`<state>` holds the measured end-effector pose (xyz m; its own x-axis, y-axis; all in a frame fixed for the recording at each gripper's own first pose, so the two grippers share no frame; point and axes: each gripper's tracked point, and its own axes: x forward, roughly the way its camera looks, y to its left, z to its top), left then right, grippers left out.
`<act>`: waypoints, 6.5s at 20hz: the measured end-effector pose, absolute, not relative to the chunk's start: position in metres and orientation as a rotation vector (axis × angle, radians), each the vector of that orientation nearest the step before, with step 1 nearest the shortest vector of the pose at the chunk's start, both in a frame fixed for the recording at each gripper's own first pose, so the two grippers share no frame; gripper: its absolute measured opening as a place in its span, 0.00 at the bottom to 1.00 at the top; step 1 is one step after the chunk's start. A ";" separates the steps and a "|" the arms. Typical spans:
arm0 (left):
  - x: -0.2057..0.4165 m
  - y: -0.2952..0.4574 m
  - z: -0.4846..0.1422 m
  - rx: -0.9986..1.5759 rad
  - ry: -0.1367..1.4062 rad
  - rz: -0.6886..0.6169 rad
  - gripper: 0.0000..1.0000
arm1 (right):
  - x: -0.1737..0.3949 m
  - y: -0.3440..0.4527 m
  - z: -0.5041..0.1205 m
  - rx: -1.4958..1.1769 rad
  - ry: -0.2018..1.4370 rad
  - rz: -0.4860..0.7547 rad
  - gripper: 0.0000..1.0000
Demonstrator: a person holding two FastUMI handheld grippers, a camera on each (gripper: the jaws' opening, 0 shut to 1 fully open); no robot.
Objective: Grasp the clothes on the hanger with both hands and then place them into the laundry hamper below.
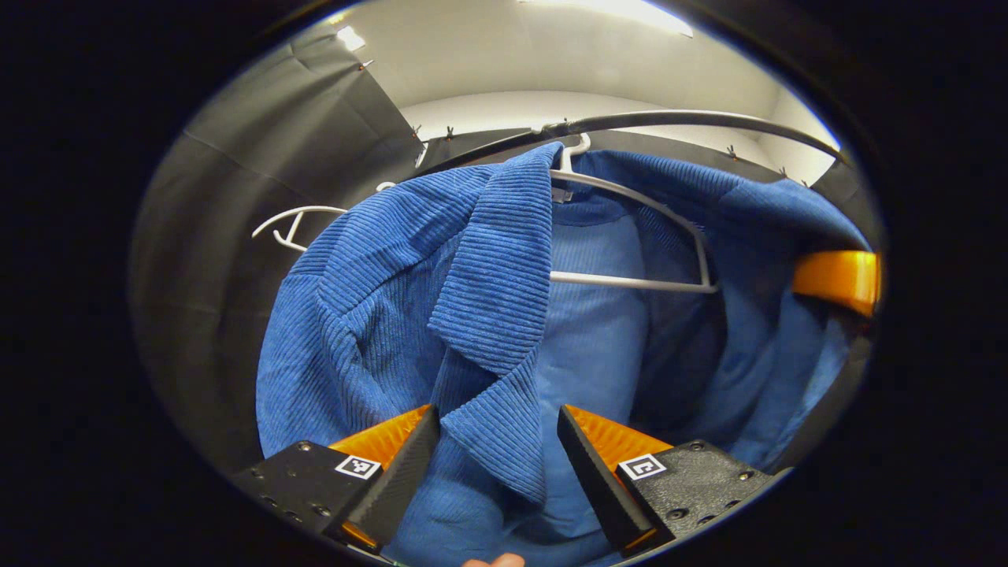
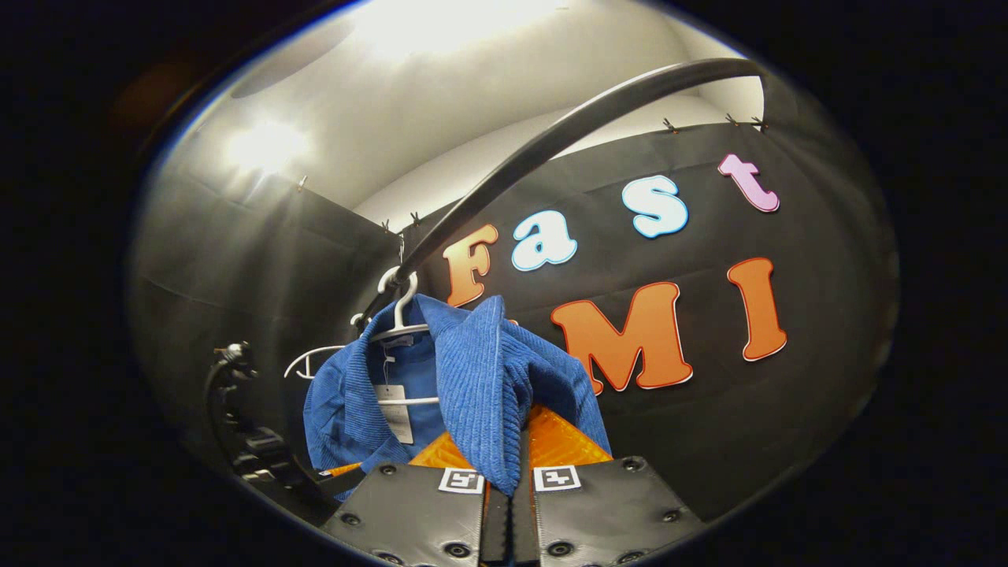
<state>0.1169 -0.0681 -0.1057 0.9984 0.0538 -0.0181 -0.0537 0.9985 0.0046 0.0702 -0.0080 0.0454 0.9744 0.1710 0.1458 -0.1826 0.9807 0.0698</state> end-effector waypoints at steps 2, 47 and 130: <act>0.124 -0.065 -0.107 0.040 -0.055 0.096 0.92 | 0.066 -0.005 0.046 0.084 -0.145 0.190 0.14; 0.159 0.115 0.161 0.441 -0.129 0.064 0.01 | 0.070 0.009 0.024 0.069 -0.126 0.182 0.10; -0.057 -0.072 -0.478 -0.009 1.265 -0.290 0.05 | -0.008 0.003 -0.474 0.102 1.121 0.018 0.15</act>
<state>-0.0571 -0.0715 -0.4776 0.2700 -0.2201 -0.9374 0.2105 0.9635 -0.1656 -0.0082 0.0031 -0.4738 0.4356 0.0657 -0.8977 0.0374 0.9951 0.0910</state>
